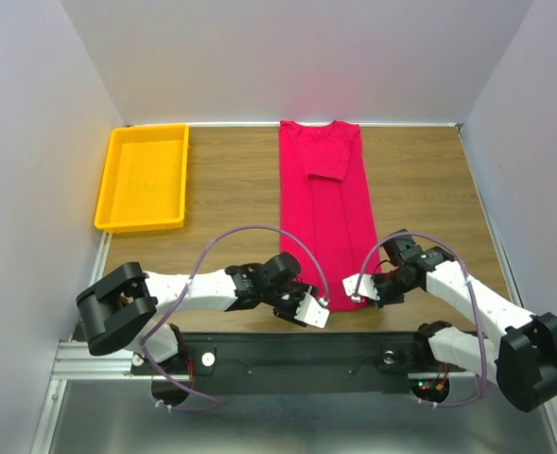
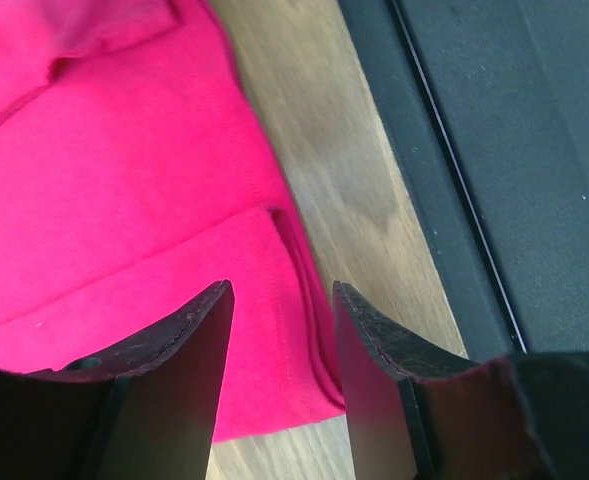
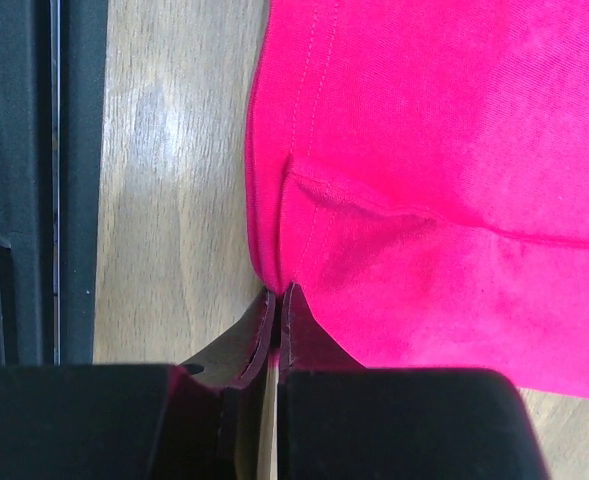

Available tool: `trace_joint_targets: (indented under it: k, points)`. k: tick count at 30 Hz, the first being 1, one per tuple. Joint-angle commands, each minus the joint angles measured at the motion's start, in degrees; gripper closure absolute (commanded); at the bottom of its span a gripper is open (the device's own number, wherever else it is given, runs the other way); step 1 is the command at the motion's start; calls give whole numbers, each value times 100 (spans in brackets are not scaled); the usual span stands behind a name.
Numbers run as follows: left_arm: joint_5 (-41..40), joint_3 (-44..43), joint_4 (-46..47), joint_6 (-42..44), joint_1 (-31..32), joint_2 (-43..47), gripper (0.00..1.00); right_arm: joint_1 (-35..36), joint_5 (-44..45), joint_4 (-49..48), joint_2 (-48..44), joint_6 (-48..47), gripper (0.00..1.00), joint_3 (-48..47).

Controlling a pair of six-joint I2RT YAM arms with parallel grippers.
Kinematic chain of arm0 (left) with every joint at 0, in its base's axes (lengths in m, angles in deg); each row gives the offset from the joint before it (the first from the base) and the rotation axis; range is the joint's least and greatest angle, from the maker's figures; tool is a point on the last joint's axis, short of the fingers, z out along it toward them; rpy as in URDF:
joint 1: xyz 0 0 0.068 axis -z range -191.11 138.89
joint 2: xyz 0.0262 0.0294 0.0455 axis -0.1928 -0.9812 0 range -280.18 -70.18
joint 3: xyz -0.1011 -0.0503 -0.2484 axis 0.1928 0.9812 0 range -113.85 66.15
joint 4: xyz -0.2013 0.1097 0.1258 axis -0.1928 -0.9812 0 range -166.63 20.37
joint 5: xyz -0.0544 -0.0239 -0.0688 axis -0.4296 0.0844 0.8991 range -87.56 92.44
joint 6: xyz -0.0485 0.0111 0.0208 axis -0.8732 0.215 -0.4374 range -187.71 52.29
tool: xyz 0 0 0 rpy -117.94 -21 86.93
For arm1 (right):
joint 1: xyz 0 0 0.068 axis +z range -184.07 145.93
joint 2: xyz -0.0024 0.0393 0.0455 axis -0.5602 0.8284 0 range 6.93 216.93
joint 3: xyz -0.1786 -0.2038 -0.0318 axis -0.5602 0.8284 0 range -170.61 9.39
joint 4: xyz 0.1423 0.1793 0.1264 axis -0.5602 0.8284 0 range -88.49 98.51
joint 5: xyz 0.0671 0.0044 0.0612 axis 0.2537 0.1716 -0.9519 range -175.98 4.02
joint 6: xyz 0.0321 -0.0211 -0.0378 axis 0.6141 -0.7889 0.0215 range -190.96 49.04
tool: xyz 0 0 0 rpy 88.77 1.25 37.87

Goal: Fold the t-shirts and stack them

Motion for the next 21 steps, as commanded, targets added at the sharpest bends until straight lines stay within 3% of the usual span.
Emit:
trace_joint_targets:
  k: [1, 15, 21]
  points:
    - [57, -299, -300, 275, 87, -131, 45, -125, -189, 142, -188, 76, 99, -137]
    - [-647, -651, -388, 47, 149, -869, 46, -257, -277, 124, -452, 58, 99, -93]
    - [-928, -757, -564, -41, 307, -1159, 51, -327, -321, 133, -487, 84, 100, -119]
